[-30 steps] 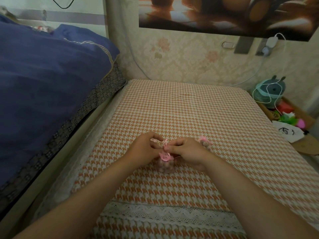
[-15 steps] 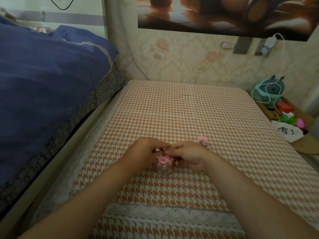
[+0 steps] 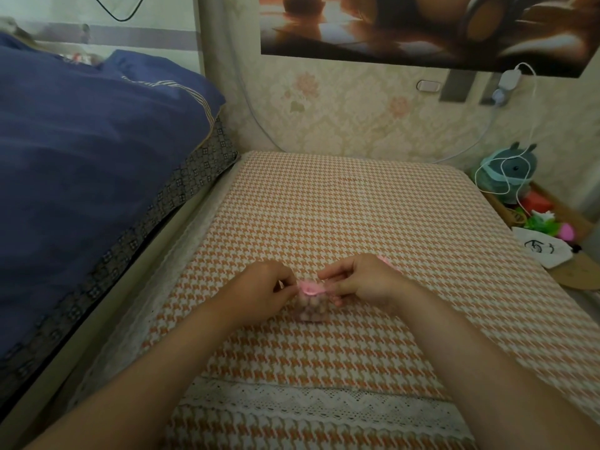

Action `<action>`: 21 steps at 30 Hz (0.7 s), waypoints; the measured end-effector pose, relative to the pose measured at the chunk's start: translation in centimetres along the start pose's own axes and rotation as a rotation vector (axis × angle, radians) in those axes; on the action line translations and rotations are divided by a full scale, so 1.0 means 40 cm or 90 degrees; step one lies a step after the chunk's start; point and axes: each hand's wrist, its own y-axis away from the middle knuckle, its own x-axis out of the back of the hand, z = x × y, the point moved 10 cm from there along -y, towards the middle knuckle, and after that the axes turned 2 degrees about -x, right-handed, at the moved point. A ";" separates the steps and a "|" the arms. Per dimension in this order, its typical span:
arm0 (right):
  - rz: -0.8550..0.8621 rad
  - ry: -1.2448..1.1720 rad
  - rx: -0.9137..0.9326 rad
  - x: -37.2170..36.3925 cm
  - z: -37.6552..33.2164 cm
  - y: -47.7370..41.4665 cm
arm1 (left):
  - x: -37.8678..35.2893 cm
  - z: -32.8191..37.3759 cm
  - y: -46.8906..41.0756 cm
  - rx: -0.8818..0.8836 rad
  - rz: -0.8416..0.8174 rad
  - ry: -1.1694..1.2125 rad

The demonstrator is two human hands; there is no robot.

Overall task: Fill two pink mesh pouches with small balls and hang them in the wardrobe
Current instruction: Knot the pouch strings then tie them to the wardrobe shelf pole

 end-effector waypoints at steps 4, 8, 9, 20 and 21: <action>0.028 0.186 0.041 0.002 -0.016 0.007 | -0.007 0.008 0.001 0.008 -0.022 0.048; 0.083 0.402 0.050 -0.001 -0.035 0.015 | -0.017 0.019 -0.003 0.021 -0.014 0.025; 0.091 0.446 0.043 -0.002 -0.038 0.019 | -0.019 0.022 -0.006 0.026 -0.007 0.013; 0.101 0.141 -0.111 0.024 -0.012 0.073 | -0.041 0.035 -0.027 0.100 0.048 -0.012; 0.100 0.131 -0.116 0.020 -0.010 0.076 | -0.043 0.037 -0.028 0.102 0.051 -0.017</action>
